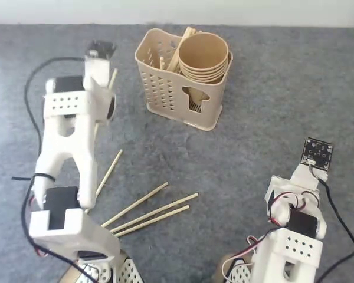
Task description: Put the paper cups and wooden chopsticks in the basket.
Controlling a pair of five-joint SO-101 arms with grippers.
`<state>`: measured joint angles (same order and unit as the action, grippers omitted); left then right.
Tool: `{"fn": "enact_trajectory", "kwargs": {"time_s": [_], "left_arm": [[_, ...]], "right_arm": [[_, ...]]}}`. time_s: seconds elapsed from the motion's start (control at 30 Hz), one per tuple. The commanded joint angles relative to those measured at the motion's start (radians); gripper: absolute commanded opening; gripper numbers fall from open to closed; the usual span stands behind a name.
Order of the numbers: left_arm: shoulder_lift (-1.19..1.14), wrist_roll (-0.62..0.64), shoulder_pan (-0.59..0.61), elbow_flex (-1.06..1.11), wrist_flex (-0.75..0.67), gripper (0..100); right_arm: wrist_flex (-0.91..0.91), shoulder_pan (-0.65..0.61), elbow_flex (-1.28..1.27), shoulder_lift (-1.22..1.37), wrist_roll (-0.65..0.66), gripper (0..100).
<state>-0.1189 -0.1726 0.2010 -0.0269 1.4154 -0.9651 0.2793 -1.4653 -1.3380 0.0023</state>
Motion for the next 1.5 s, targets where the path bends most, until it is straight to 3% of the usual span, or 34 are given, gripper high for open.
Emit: {"fn": "enact_trajectory", "kwargs": {"time_s": [0.0, 0.23, 0.43, 0.57, 0.7, 0.93, 1.0, 1.33, 1.47], "left_arm": [[0.02, 0.077, -0.029, -0.213, 0.061, 1], [0.135, 0.222, -0.155, -0.443, 0.02, 1], [0.359, 0.25, -0.278, -0.398, -0.04, 1], [0.509, 0.25, -0.318, -0.271, -0.167, 1], [0.66, 0.252, -0.354, -0.059, -0.437, 1], [0.813, 0.255, -0.399, 0.478, -1.298, 1], [0.815, 0.255, -0.396, 0.561, -1.444, 1], [0.654, 0.255, -0.393, 0.599, -1.467, 1], [0.549, 0.256, -0.391, 0.604, -1.553, 1]], "right_arm": [[0.012, 0.007, 0.011, -0.019, 0.012, 0.9], [0.013, 0.007, 0.011, -0.019, 0.012, 0.9], [0.013, 0.007, 0.011, -0.019, 0.012, 0.9], [0.013, 0.007, 0.011, -0.019, 0.012, 0.9], [0.013, 0.007, 0.011, -0.019, 0.012, 0.9], [0.012, 0.008, 0.011, -0.019, 0.012, 0.9], [0.012, 0.008, 0.011, -0.019, 0.012, 0.9], [0.013, 0.007, 0.011, -0.019, 0.012, 0.9], [0.013, 0.007, 0.011, -0.019, 0.012, 0.9]]}}
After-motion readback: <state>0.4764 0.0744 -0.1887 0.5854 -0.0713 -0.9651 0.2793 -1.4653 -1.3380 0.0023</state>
